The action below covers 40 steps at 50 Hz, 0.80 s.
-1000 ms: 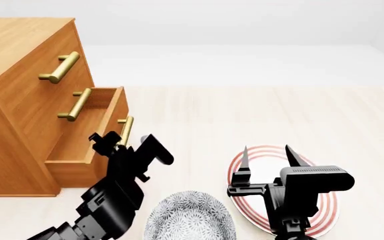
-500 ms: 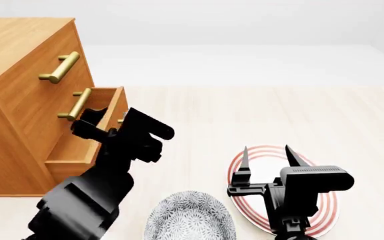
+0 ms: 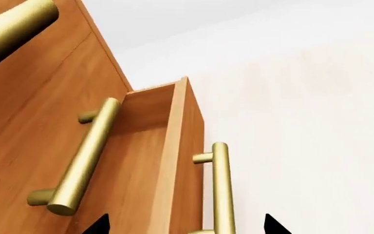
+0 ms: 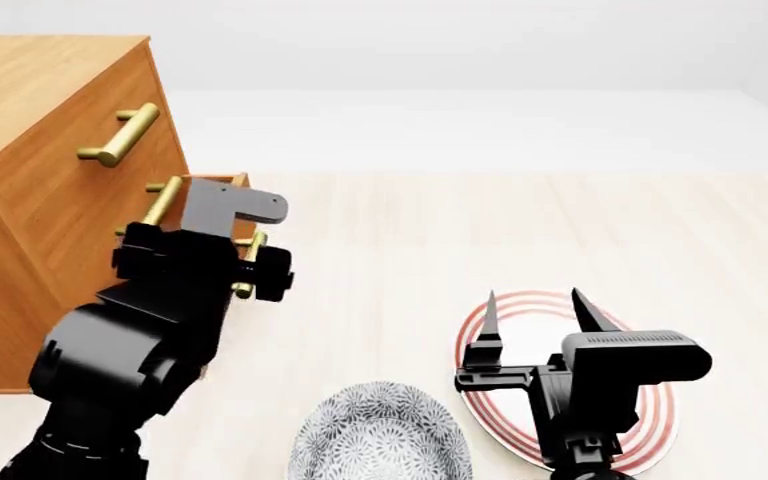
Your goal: Open the bottom drawer of the cabinet.
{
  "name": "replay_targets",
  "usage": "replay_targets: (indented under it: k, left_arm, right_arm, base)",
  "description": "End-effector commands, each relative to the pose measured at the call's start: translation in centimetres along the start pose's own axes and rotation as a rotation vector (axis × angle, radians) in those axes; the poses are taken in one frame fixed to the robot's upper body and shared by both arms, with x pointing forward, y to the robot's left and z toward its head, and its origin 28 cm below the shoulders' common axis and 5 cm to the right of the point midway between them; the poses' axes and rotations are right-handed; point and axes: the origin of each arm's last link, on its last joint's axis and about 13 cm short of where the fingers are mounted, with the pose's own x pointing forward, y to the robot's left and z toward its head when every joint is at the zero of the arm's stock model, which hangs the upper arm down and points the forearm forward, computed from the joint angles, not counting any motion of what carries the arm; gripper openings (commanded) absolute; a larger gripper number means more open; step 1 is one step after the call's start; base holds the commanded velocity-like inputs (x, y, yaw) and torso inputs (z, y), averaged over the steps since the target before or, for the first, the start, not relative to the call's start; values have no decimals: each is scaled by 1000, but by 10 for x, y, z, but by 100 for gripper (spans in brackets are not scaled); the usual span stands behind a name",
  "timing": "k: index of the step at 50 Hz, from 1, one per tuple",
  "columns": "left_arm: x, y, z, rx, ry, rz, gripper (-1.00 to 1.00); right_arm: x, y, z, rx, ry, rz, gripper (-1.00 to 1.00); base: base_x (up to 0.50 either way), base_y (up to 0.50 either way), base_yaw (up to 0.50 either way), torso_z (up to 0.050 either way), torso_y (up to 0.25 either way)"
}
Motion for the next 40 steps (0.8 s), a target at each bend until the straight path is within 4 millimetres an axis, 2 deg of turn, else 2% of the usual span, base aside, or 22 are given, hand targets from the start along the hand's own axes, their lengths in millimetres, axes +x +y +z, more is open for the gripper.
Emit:
replay_targets:
  k: [1,11,22,40]
  left_arm:
    - [18,5,-7,-63,140,-18,100]
    - [35,4,-20,-91,253,-60,100]
    - [43,9,-22,-104,306,-62,100]
    - [27,7,-16,-100,312,-264,100]
  right_arm:
    - [0,0,0,2,0,0,100]
    - [-1,1,-1,2,1,-1,100]
    - [-1,0,-2,2,5,-4,100]
    - [0,1,1,-4,1,-4,100]
  base:
    - [0,0,0,0,0]
    - [0,0,0,0,0]
    - [0,0,0,0,0]
    - [0,0,0,0,0]
